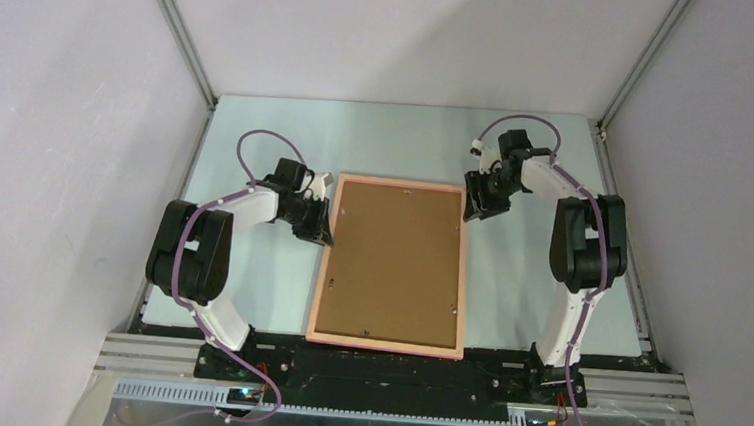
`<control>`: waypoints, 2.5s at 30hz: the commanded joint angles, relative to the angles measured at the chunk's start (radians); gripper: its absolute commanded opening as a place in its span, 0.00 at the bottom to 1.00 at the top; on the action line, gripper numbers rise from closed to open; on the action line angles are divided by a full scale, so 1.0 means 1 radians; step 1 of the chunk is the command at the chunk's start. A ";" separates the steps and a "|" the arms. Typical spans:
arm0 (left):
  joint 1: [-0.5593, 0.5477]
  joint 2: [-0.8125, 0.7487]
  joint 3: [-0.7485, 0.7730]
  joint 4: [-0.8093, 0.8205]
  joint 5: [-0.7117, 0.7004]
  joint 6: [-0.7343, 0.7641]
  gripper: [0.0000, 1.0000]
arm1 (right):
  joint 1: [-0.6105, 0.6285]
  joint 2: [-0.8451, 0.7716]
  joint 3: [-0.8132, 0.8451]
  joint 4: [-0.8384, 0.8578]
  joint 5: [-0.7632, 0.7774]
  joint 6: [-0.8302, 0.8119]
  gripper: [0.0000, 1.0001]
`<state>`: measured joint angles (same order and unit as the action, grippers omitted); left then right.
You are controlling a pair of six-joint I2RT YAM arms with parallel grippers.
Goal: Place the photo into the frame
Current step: Install the photo frame at the center of the board, then move the photo frame to the center of the board, then install the photo frame at the center of the board.
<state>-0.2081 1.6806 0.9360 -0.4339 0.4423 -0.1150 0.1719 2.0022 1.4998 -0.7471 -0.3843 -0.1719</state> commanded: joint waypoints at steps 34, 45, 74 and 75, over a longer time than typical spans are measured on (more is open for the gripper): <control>0.072 0.013 0.100 -0.013 0.014 0.009 0.00 | 0.122 0.016 -0.019 0.086 0.079 0.075 0.07; 0.076 0.097 0.185 0.047 -0.046 -0.112 0.00 | 0.078 0.044 0.119 0.051 0.038 0.067 0.52; 0.078 0.067 0.111 0.132 -0.041 -0.203 0.00 | 0.264 -0.280 -0.396 0.114 0.192 -0.012 0.61; 0.076 0.067 0.111 0.133 -0.039 -0.204 0.00 | 0.270 -0.278 -0.396 0.118 0.206 -0.012 0.60</control>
<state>-0.1326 1.7908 1.0588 -0.3420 0.3706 -0.3145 0.4187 1.7332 1.1046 -0.6720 -0.2478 -0.1802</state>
